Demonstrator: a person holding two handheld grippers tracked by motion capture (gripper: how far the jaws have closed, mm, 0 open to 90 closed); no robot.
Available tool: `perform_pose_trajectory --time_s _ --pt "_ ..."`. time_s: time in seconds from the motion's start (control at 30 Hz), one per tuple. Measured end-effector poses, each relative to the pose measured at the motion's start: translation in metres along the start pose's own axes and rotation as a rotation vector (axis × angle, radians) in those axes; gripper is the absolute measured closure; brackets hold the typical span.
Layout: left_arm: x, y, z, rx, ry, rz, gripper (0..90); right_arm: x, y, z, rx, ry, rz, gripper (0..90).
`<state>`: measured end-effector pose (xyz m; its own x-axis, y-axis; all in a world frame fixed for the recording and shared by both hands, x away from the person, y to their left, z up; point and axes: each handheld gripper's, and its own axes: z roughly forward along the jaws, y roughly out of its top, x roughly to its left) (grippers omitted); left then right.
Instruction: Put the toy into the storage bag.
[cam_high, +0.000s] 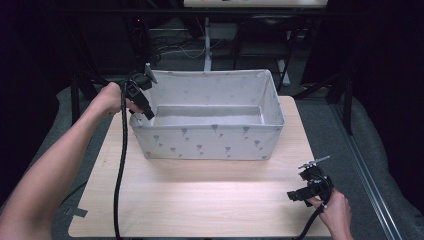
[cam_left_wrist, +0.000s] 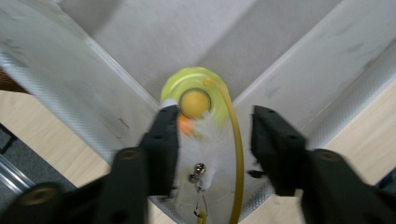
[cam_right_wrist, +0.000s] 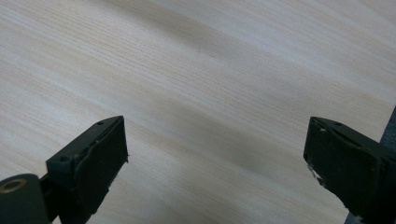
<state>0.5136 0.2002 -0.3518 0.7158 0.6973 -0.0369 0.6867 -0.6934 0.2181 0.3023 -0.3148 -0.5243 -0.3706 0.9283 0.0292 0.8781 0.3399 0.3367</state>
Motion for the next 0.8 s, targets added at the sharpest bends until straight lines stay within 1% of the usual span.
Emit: perform_pose_trajectory --time_s 0.07,0.1,0.13,0.23,0.27,0.3,0.4,0.43,0.47,0.53,0.63,0.67,0.7,0.8 --pt "-0.003 -0.002 -0.005 -0.014 -0.001 0.01 34.6 -0.001 0.0 -0.001 -0.007 -0.004 0.005 5.8" --pt "-0.005 -0.002 -0.008 -0.021 0.006 0.011 28.6 -0.001 0.0 -0.001 -0.014 0.004 0.013 5.8" --pt "-0.005 -0.004 -0.011 -0.029 0.01 0.014 24.2 -0.001 0.0 -0.001 -0.014 0.001 0.013 5.8" --pt "-0.008 -0.007 -0.02 -0.043 0.013 0.016 15.1 -0.001 0.0 -0.001 0.0 -0.003 0.001 5.8" --pt "-0.008 -0.008 -0.025 -0.05 0.02 0.017 14.4 0.0 0.0 -0.001 0.001 -0.004 -0.001 5.8" --pt "-0.009 -0.01 -0.029 -0.056 0.022 0.019 12.4 0.0 0.0 -0.001 -0.001 0.007 0.001 5.8" --pt "-0.013 -0.016 -0.044 -0.07 0.046 0.029 7.0 0.0 0.0 -0.001 -0.001 -0.001 0.0 5.8" --pt "-0.014 -0.018 -0.046 -0.076 0.045 0.028 5.4 0.0 0.0 -0.001 -0.002 0.008 0.002 5.8" --pt "-0.016 -0.02 -0.05 -0.08 0.053 0.028 4.5 0.0 0.0 -0.001 0.0 -0.004 0.0 5.8" --pt "-0.021 -0.026 -0.057 -0.08 0.059 0.037 2.2 0.0 0.0 -0.001 -0.001 -0.003 -0.001 5.8" --pt "-0.027 -0.035 -0.063 -0.086 0.071 0.046 0.2 0.0 0.0 -0.002 0.005 -0.006 -0.01 5.8" --pt "-0.029 -0.039 -0.064 -0.088 0.074 0.051 0.2 0.0 0.0 -0.002 -0.01 0.006 0.001 5.8" --pt "-0.032 -0.044 -0.066 -0.098 0.075 0.055 0.1 0.0 0.0 -0.002 -0.011 0.007 0.001 5.8" --pt "-0.037 -0.056 -0.065 -0.096 0.078 0.065 0.1 0.001 0.0 -0.002 -0.017 0.004 0.005 5.8"
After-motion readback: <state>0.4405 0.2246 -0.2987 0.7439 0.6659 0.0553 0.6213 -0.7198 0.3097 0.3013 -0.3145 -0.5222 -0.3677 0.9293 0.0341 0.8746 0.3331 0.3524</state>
